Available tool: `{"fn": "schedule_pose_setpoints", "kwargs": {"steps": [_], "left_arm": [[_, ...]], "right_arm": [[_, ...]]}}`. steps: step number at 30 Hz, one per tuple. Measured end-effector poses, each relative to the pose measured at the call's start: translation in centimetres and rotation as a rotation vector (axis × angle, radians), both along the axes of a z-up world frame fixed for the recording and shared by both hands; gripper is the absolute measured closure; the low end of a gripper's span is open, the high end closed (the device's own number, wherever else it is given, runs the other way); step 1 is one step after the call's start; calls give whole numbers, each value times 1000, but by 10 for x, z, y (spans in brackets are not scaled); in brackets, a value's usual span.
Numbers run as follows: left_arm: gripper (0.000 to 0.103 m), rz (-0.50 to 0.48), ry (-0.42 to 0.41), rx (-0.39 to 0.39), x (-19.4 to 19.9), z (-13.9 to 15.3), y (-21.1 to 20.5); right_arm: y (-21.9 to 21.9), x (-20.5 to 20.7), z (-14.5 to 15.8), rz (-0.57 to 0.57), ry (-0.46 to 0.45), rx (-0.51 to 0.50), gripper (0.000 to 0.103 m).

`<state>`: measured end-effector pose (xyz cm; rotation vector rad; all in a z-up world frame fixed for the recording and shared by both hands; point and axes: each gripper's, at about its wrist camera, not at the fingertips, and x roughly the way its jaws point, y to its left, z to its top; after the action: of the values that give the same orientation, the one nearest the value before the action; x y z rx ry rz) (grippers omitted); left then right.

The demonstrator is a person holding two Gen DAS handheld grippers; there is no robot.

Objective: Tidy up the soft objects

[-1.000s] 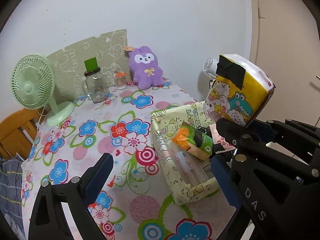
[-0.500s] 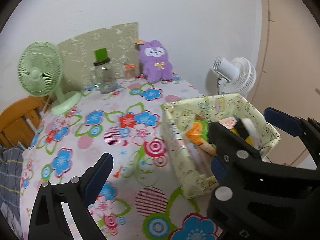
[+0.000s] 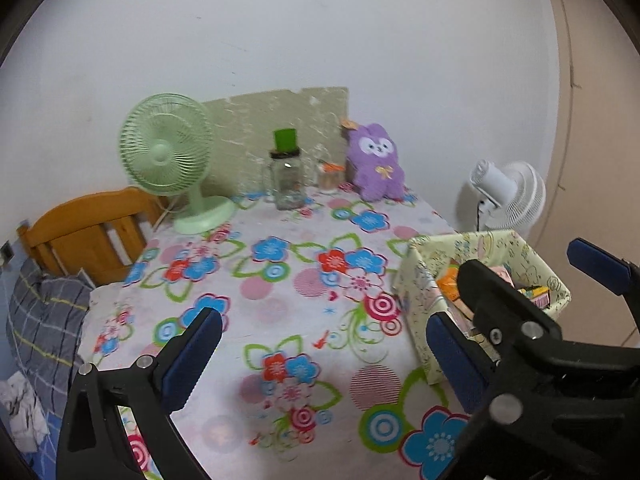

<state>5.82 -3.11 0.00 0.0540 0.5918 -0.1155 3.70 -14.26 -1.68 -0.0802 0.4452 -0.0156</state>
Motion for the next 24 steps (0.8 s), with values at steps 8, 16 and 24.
{"fn": "schedule_pose_setpoints", "kwargs": {"steps": [8,16,24], "left_arm": [[0,50,-49,-33,-25,11,29],[0,113,-130,-31,-51,28,47],[0,117,-174,-21,-68,34,50]], "right_arm": [[13,-28,11,19,-47,22,0],[10,-51,22,14,-97,64,0],[7,-68,26,3,-114,83,0]]}}
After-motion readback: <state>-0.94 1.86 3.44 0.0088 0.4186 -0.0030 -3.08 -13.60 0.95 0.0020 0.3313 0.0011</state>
